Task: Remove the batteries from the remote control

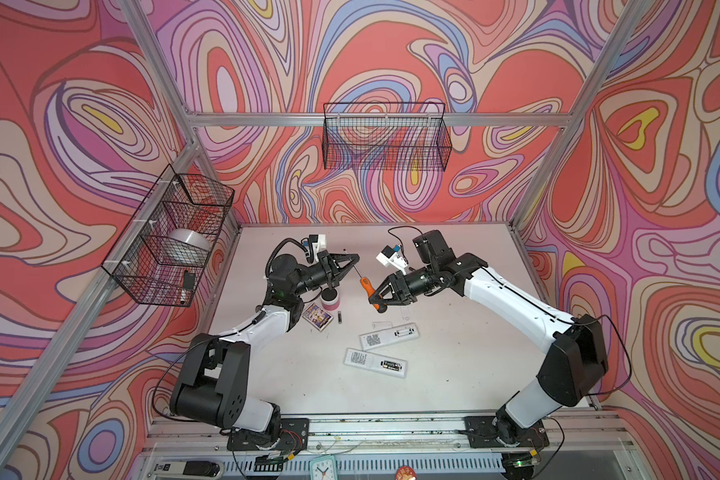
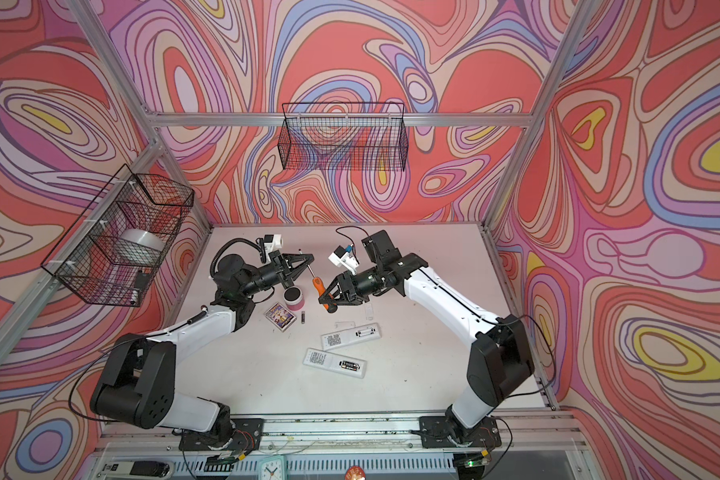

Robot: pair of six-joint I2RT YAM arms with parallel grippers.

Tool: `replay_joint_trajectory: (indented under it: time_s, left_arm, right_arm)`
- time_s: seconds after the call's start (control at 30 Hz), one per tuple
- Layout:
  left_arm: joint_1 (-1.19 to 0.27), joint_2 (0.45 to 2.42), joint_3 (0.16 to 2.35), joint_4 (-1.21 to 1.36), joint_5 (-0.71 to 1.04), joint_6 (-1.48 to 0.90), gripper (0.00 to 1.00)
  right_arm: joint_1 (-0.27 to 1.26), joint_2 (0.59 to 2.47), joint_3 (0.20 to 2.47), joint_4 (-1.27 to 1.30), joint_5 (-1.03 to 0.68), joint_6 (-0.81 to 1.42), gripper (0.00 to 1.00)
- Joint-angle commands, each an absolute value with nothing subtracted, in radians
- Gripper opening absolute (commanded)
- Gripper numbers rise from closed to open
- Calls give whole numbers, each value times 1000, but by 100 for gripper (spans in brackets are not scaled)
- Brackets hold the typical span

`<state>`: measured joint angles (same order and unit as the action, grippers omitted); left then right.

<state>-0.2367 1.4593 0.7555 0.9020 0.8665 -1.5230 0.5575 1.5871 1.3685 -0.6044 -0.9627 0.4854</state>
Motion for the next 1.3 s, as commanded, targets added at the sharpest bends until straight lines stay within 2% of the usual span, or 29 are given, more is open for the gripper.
replay_joint_trajectory:
  time_s: [0.0, 0.07, 0.13, 0.23, 0.37, 0.53, 0.77, 1.03, 1.2, 1.27]
  left_arm:
    - [-236, 1388, 752, 871, 699, -1551, 1]
    - [-236, 1353, 739, 842, 591, -1551, 1]
    - [-239, 1321, 737, 802, 501, -1547, 2]
    - [-242, 1294, 756, 747, 428, -1540, 2]
    - [-251, 1262, 778, 663, 374, -1534, 2]
    - [-255, 1210, 778, 567, 332, -1516, 2]
    - [-252, 1218, 765, 592, 329, -1526, 3]
    - [-232, 1226, 744, 608, 336, -1529, 4]
    - [-231, 1249, 754, 627, 352, -1535, 3]
    - [-232, 1253, 758, 632, 355, -1539, 4]
  right_arm:
    - [556, 1488, 1253, -351, -724, 737, 65]
    - [563, 1429, 1146, -112, -666, 904, 76]
    - [575, 1400, 1083, 35, -573, 1014, 79]
    - [600, 1407, 1093, 128, -500, 1064, 79]
    - [623, 1465, 1168, 161, -499, 1063, 77]
    - [632, 1518, 1214, 189, -507, 1063, 73]
    - [662, 1599, 1265, 220, -555, 1101, 66]
    - [662, 1592, 1248, 196, -555, 1103, 57]
    - [663, 1594, 1242, 217, -553, 1108, 38]
    - [664, 1597, 1242, 225, -557, 1114, 33]
